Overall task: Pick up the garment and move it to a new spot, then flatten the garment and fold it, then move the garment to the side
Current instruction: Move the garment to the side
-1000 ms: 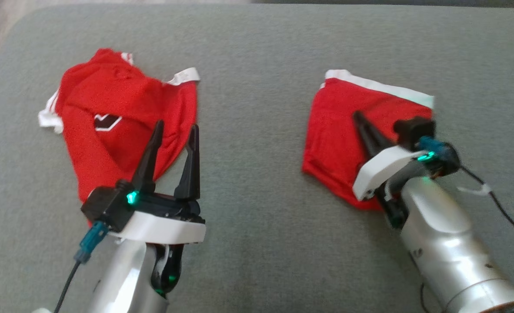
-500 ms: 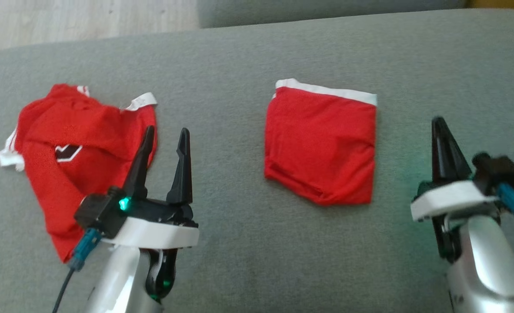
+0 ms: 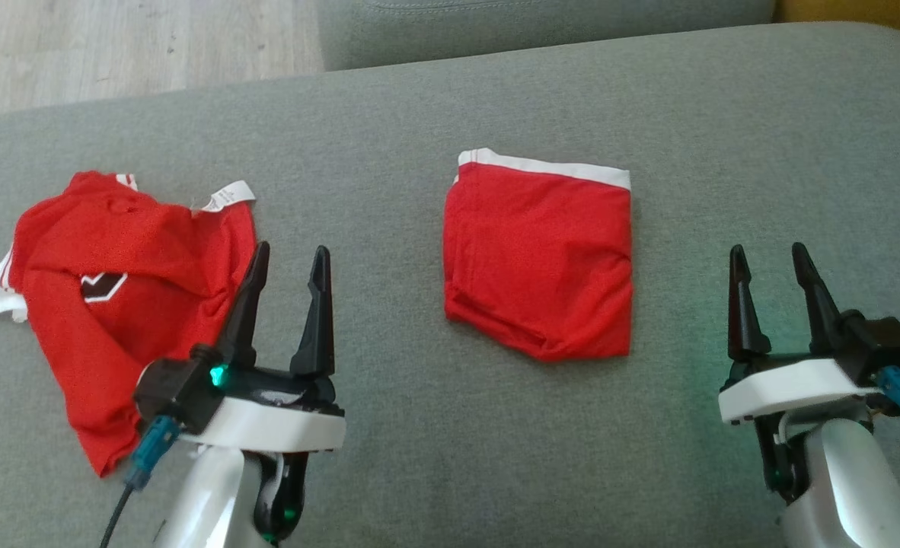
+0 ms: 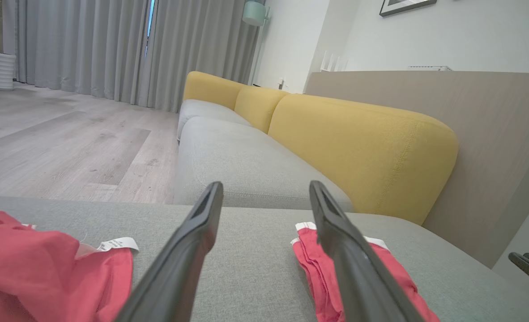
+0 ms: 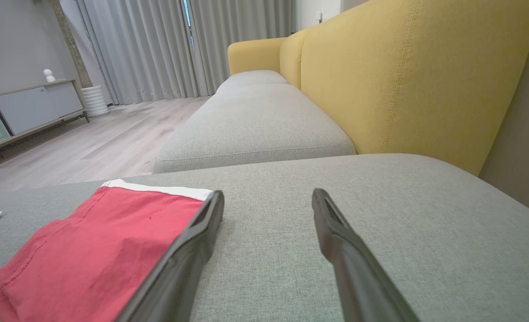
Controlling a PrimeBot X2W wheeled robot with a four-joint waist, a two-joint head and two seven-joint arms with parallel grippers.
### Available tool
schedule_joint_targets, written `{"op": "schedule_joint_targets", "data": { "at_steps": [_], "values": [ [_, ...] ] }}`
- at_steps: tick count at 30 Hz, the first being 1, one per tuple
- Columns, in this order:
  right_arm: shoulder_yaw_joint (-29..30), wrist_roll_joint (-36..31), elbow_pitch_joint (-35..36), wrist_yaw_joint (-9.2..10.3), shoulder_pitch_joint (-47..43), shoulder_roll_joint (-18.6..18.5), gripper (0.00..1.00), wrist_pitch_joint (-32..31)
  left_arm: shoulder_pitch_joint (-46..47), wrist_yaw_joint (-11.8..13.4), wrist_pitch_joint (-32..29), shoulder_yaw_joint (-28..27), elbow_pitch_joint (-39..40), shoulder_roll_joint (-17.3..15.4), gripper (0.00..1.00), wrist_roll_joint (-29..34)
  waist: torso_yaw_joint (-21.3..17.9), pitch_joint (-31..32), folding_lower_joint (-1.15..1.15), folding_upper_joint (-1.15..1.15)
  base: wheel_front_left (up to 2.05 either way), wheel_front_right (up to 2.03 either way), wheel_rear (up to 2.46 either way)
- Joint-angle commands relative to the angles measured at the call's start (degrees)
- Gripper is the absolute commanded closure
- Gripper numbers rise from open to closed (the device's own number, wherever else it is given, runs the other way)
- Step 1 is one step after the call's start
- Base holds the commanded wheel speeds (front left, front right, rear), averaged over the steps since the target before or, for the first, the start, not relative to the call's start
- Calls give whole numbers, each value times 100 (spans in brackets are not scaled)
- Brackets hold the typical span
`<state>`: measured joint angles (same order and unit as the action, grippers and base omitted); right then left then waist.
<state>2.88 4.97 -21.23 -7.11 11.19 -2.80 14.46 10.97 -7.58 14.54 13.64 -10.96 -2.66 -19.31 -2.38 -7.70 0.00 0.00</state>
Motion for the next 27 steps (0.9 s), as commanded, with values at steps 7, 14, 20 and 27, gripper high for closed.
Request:
{"op": "schedule_joint_targets", "data": {
  "at_steps": [7, 14, 20, 27],
  "values": [
    [-71, -128, -44, -37, 362, -9, 0, 51, 182, 9, 46, -54, 197, -21, 0, 28, 199, -138, 0, 0, 0, 0, 0],
    [-173, -43, -657, -37, 722, -9, 0, -289, 262, 9, 46, 68, 179, -21, 0, -1, 441, -299, 0, 0, 0, 0, 0],
    [-406, 490, -1321, -37, 1085, -9, 0, -734, 331, 9, 46, 172, 153, -21, 0, -59, 710, -443, 0, 0, 0, 0, 0],
    [-804, 1413, -2068, -37, 1444, -8, 0, -1115, 389, 9, 46, 241, 125, -21, 0, -102, 914, -573, 0, 0, 0, 0, 0]
  ]
}}
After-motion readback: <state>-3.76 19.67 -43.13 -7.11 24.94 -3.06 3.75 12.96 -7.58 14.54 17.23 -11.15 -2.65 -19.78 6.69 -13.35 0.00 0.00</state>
